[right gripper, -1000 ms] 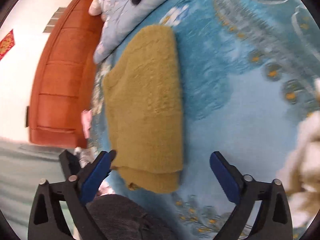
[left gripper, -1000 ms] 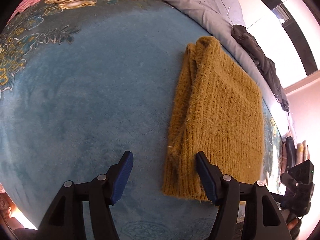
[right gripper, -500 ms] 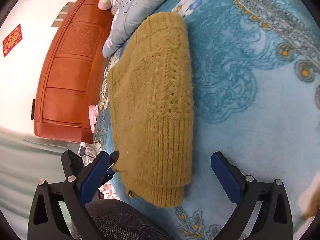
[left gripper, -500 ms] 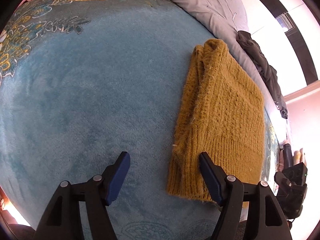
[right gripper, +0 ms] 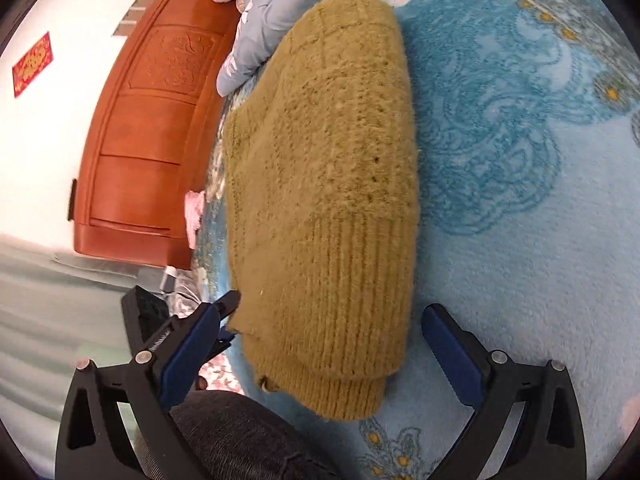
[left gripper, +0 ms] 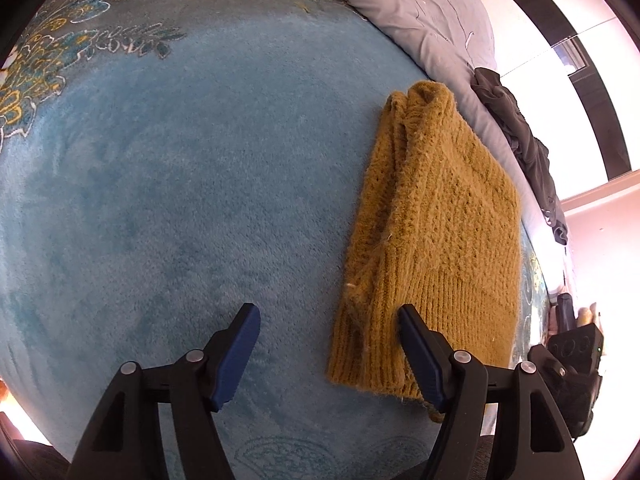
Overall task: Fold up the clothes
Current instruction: 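Open the right tool and press the folded mustard sweater flat, then grasp the sweater end with the right tool and fold it over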
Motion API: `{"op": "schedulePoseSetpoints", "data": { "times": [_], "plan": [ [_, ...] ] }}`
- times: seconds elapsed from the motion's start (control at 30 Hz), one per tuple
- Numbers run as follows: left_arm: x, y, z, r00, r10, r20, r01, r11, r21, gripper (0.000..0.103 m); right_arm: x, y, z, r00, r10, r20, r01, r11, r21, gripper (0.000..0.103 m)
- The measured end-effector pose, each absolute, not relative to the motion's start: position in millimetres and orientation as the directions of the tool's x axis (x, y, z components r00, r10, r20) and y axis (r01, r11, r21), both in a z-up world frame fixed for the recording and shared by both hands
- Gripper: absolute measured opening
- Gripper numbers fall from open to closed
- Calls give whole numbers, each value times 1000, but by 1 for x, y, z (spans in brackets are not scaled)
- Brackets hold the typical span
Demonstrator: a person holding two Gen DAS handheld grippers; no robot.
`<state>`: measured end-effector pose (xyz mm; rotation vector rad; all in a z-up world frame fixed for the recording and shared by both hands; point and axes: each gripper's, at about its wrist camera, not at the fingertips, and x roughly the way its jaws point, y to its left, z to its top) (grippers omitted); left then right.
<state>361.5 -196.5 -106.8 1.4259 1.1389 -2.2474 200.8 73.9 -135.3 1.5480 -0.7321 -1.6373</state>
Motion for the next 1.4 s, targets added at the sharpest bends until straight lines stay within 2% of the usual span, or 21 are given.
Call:
{"op": "schedulePoseSetpoints", "data": {
  "times": [0.03, 0.07, 0.17, 0.3, 0.37, 0.47, 0.57, 0.63, 0.73, 0.83, 0.93, 1.1, 1.2, 1.33, 1.4],
  "plan": [
    [361, -198, -107, -493, 195, -848, 573, -661, -485, 74, 200, 71, -135, 17, -831, -556, 135, -549, 825, 97],
    [360, -199, -107, -494, 197, -847, 574, -657, -488, 74, 199, 68, -136, 18, -834, -552, 133, -545, 828, 88],
    [357, -200, -108, -499, 203, -843, 580, -644, -498, 74, 194, 66, -143, 16, -830, -557, 76, -555, 828, 75],
    [363, -199, -104, -505, 206, -838, 589, -627, -510, 74, 194, 70, -147, 8, -831, -556, 32, -555, 831, 67],
    [364, -197, -98, -505, 198, -840, 587, -635, -502, 74, 192, 74, -149, 8, -835, -550, 0, -550, 835, 49],
    [373, -199, -86, -503, 179, -845, 584, -651, -486, 73, 189, 79, -150, 13, -846, -532, -48, -532, 845, 35],
    [385, -202, -74, -513, 166, -842, 579, -657, -483, 73, 181, 84, -140, 28, -856, -516, -43, -517, 855, 31],
    [386, -204, -68, -518, 161, -840, 574, -663, -481, 73, 170, 92, -127, 37, -863, -504, -21, -505, 863, 30],
    [377, -207, -64, -525, 176, -833, 564, -662, -495, 73, 142, 112, -102, 41, -827, -560, 62, -558, 828, 30],
    [360, -210, -61, -535, 199, -821, 551, -654, -518, 73, 100, 139, -85, 41, -750, -660, 157, -647, 746, 29],
    [329, -214, -60, -551, 234, -801, 535, -638, -554, 73, 66, 155, -82, 49, -672, -739, 179, -722, 669, 29],
    [279, -220, -58, -574, 291, -765, 507, -608, -611, 73, 54, 173, -95, 81, -648, -757, 173, -739, 651, 30],
    [250, -224, -62, -571, 302, -763, 510, -598, -618, 74, 59, 182, -98, 54, -652, -756, 170, -740, 650, 34],
    [212, -226, -67, -556, 297, -776, 505, -622, -599, 76, 75, 211, -95, -62, -689, -722, 104, -724, 682, 54],
    [195, -224, -70, -534, 302, -790, 484, -657, -578, 79, 92, 228, -97, -131, -707, -695, 51, -705, 707, 60]
  ]
}}
